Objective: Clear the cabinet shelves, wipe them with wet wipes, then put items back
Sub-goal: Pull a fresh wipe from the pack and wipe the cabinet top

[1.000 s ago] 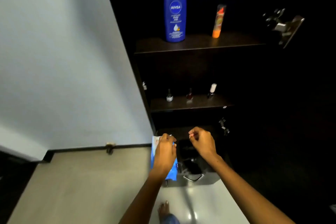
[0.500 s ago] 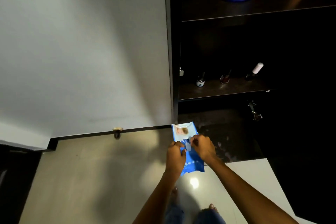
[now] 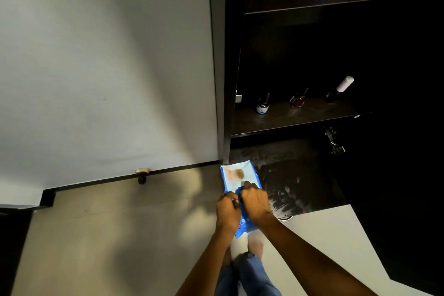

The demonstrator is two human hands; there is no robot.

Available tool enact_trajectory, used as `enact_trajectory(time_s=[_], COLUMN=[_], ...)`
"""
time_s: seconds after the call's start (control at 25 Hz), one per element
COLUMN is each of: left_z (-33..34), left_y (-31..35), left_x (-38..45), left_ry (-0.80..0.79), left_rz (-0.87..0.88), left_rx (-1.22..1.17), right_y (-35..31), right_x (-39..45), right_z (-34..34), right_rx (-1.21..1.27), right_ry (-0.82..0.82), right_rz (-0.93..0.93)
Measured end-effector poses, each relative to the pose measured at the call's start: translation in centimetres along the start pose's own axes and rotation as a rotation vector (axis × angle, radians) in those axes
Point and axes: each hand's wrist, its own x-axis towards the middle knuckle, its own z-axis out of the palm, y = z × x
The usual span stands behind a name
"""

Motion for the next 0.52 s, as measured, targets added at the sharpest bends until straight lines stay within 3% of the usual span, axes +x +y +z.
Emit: enact_trajectory(time_s=[0.2,0.52], left_z=[0.0,0.3], left_y=[-0.8,-1.1], left_x=[0.4,0.1], left_ry=[-0.004,0.027], left_rz=[-0.054,0.036], left_rx=[-0.066,0.055], right_y=[0.0,0.1], right_x=[0.5,1.3], right_z=[1.0,1.8], right_rx=[-0.073,-0.06], right_ry=[-0.036,-0.066], right_rz=[-0.047,-0.035])
